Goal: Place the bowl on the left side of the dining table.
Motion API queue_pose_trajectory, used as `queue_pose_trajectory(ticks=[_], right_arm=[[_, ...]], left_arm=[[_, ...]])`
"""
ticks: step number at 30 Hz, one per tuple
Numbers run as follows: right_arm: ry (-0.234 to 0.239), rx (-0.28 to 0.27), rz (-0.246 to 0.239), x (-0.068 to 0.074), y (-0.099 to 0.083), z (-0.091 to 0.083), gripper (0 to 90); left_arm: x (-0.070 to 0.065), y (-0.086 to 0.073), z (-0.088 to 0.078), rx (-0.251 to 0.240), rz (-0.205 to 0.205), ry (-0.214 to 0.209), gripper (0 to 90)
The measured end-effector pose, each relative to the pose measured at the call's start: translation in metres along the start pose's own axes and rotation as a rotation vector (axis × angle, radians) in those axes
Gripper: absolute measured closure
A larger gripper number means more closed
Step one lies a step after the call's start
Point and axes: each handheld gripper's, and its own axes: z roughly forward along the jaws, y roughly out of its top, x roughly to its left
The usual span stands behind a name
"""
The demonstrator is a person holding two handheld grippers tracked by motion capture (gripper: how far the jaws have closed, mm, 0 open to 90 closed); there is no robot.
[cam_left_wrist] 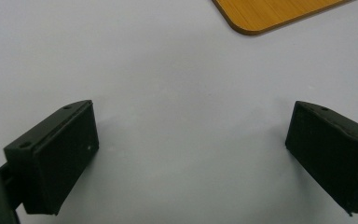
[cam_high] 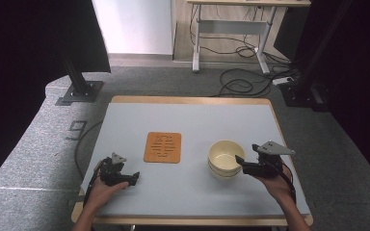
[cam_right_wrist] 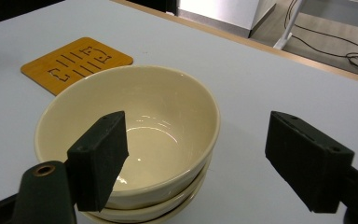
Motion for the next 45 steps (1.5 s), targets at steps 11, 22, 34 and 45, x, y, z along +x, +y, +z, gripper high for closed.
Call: queue_pose_trajectory(ticks=[11, 22, 34, 45], right_arm=[[-0.001, 0.021, -0.008, 0.002, 0.001, 0.013, 21.0], [0.001, 0.054, -0.011, 0.006, 0.004, 0.026, 21.5], [-0.025, 0.068, 0.009, 0.0, 0.006, 0.035, 27.5], [-0.026, 0.115, 0.009, -0.005, 0.009, 0.045, 34.2]], left_arm=[[0.0, 0.0, 0.0, 0.0, 0.0, 0.0, 2.3], [0.0, 0.0, 0.0, -0.001, 0.0, 0.0, 2.3], [0.0, 0.0, 0.0, 0.0, 0.0, 0.0, 2.3], [0.0, 0.0, 0.0, 0.0, 0.001, 0.001, 2.3]])
